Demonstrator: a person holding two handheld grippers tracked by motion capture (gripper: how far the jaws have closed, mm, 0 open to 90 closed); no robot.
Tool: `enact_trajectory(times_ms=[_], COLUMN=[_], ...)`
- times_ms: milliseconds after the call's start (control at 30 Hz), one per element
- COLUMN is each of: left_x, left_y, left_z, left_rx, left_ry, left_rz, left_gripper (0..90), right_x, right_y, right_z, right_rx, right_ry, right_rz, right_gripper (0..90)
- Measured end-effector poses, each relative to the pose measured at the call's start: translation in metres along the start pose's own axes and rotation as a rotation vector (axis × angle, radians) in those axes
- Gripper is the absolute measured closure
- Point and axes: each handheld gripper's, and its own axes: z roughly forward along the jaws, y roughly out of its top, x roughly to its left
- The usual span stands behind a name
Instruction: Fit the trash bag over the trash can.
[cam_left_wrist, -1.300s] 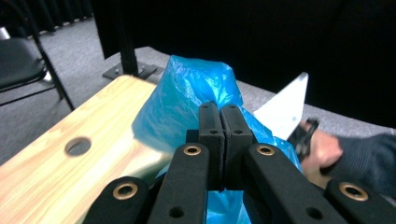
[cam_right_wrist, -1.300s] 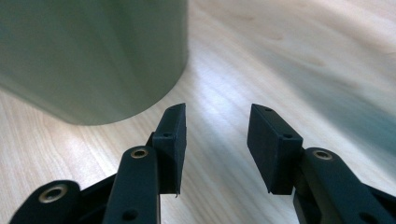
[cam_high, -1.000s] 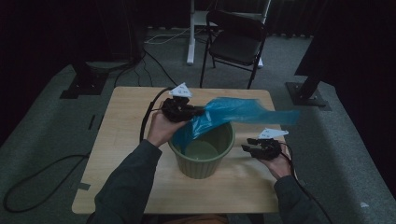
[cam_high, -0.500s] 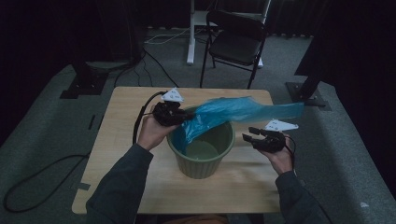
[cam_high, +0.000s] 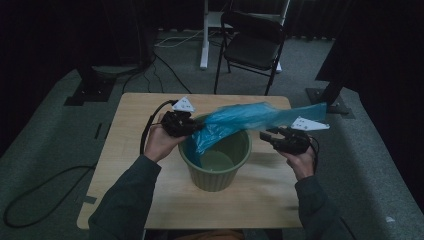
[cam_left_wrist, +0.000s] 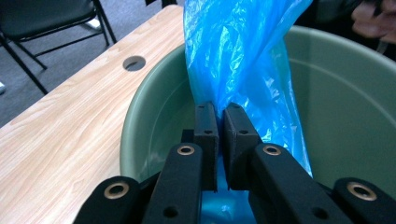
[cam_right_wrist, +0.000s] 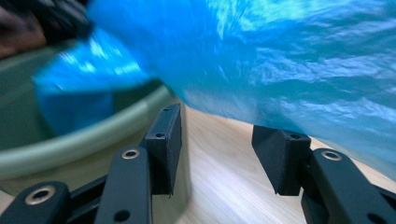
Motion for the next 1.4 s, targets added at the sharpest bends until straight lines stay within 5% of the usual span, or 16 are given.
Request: enact_trajectory(times_ms=[233,267,400,733,967,1233,1400], left_x=[0.0,0.0,-0.001,0.0,-0.004,-0.018,-0.029], left_y=[-0.003,-0.003,-0.003,0.006,0.006,0.03,0.052], left_z=[0.001,0.0,-0.008,-0.028,-0.031,-0.008,0.018], left_rx=[0.02,0.021,-0.014,-0.084,-0.132,-0.142,-0.106], left_ry=[0.011,0.013,0.024,0.018,-0.03,-0.06,-0.024], left_rz=[0.004,0.004,0.015,0.02,0.038,0.076,0.113], left_gripper=[83.6,79.9,75.2,62.5,53.5,50.4,48.7], right_x=[0.002,0.005,0.011,0.028,0.028,0.047,0.063], right_y=[0.013,0.02,0.025,0.048,0.056,0.058,0.07], right_z=[-0.001,-0.002,-0.003,-0.013,-0.022,-0.007,0.0], right_rx=[-0.027,-0.022,-0.008,0.02,0.022,0.056,0.061], right_ry=[0.023,0.033,0.041,0.044,0.06,0.122,0.157], right_rz=[-0.006,-0.04,-0.082,-0.19,-0.206,-0.259,-0.315], right_gripper=[69.6,82.5,88.8,89.4,89.4,89.5,89.5])
